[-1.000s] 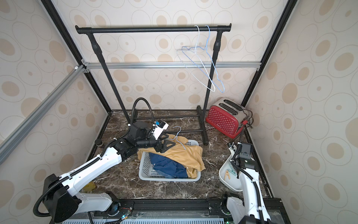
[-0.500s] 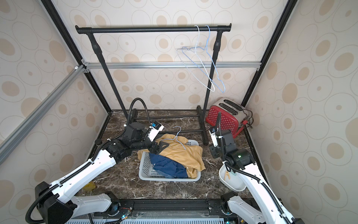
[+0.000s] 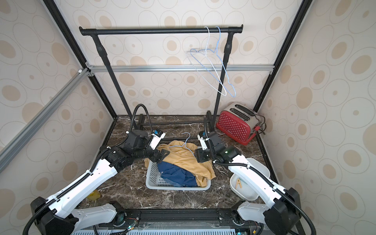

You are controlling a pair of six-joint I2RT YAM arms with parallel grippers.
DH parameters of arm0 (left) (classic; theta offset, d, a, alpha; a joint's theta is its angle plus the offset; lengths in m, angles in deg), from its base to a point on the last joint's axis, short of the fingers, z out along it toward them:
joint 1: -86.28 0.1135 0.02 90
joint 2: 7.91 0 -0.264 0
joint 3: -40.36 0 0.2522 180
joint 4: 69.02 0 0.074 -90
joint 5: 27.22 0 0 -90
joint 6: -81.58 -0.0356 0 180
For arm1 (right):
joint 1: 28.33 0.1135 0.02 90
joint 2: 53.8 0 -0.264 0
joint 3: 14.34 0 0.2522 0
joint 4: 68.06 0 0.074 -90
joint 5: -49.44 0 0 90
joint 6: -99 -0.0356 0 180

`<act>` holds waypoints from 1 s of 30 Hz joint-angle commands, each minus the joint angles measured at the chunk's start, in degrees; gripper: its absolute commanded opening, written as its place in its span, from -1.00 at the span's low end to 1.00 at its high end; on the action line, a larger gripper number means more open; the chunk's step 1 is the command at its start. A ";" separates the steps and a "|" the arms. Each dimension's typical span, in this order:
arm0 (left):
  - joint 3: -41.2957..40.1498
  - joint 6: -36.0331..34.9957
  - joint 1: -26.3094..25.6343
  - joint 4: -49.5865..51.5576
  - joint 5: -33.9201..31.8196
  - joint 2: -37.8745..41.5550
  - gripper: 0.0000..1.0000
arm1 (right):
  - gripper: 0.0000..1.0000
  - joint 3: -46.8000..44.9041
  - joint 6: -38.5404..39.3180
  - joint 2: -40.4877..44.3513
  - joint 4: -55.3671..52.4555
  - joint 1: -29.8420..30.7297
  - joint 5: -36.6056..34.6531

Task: Remove the clothespins securing t-shirts to the hanger
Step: Remove the T-shirt from the hanger.

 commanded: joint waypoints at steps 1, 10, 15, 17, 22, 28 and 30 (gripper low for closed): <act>-0.65 1.47 0.60 3.05 -2.04 2.53 0.63 | 0.31 1.83 -4.85 -2.82 8.41 0.28 8.00; -0.19 1.15 1.77 8.19 -2.95 4.93 0.63 | 0.33 7.23 -9.51 -15.51 15.33 -0.03 13.63; -0.23 0.88 2.58 8.87 -3.03 5.57 0.63 | 0.34 8.63 -10.22 -19.00 18.09 -0.45 16.62; -0.41 0.89 2.82 8.88 -2.94 5.75 0.64 | 0.34 8.55 -11.04 -19.89 19.60 -1.04 18.53; -0.65 0.89 3.16 9.06 -3.03 5.79 0.64 | 0.32 7.66 -13.33 -20.93 24.33 -2.12 24.00; -0.06 0.23 3.54 9.05 -3.51 5.79 0.65 | 0.18 6.76 -14.33 -21.10 28.08 -2.58 26.80; 0.25 -0.03 3.54 9.23 -3.70 5.79 0.65 | 0.13 6.79 -14.39 -21.65 29.02 -2.75 27.82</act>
